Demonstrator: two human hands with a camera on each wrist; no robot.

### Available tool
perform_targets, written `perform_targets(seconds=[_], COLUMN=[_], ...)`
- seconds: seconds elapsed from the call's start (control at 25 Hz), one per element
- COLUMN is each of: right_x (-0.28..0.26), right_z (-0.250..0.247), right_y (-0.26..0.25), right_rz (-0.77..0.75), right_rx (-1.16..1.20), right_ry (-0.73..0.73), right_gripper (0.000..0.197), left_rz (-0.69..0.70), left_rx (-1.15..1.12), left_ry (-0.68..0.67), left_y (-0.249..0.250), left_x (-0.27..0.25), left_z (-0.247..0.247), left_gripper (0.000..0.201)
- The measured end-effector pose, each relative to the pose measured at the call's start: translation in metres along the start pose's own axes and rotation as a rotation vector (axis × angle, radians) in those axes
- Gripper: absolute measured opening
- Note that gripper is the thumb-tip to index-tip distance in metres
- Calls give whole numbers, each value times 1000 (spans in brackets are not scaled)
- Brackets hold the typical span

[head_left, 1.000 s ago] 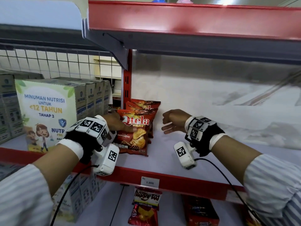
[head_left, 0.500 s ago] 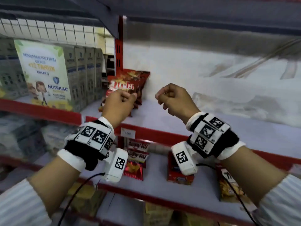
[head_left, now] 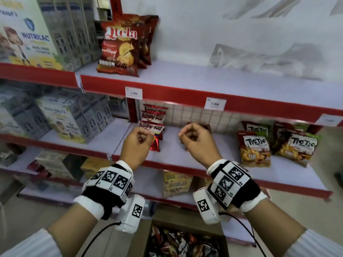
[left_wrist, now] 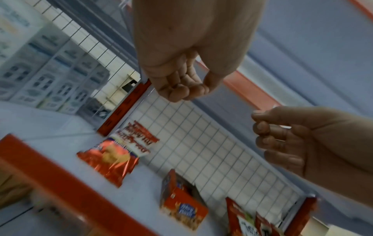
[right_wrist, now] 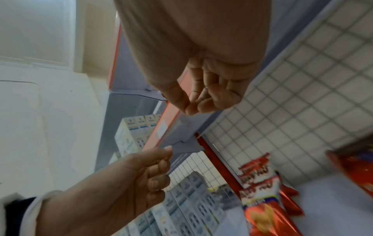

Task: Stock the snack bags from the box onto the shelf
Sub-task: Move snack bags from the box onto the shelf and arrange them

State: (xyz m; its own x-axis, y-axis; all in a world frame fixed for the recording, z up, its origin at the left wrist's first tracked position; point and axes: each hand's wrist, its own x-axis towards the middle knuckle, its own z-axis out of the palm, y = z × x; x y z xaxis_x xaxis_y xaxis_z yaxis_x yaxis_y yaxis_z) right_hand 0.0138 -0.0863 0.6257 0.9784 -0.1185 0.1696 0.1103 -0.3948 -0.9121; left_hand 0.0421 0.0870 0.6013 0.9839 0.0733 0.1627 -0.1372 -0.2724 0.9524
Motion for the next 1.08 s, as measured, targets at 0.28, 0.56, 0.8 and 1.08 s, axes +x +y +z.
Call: perform_targets(seconds=[0.28,0.56,0.8,1.08], right_x=[-73,-131,-156,-162], right_z=[24,51,81,160], right_y=[109,237,344,494], right_rz=[274,561,601,542], right_rx=[-14,-111,-305,-360], right_ry=[38,-63,-274,-360], right_gripper=[21,22,4,6], left_rz=[-223,-409,-516,-631], left_rx=[44,90,109,29], left_ry=[-111,-132,-66,-9], left_y=[-109,-199,-291,-454], left_x=[-54,-100,-114,-140], left_z=[20,45,70,119], left_gripper=[14,8,10,27])
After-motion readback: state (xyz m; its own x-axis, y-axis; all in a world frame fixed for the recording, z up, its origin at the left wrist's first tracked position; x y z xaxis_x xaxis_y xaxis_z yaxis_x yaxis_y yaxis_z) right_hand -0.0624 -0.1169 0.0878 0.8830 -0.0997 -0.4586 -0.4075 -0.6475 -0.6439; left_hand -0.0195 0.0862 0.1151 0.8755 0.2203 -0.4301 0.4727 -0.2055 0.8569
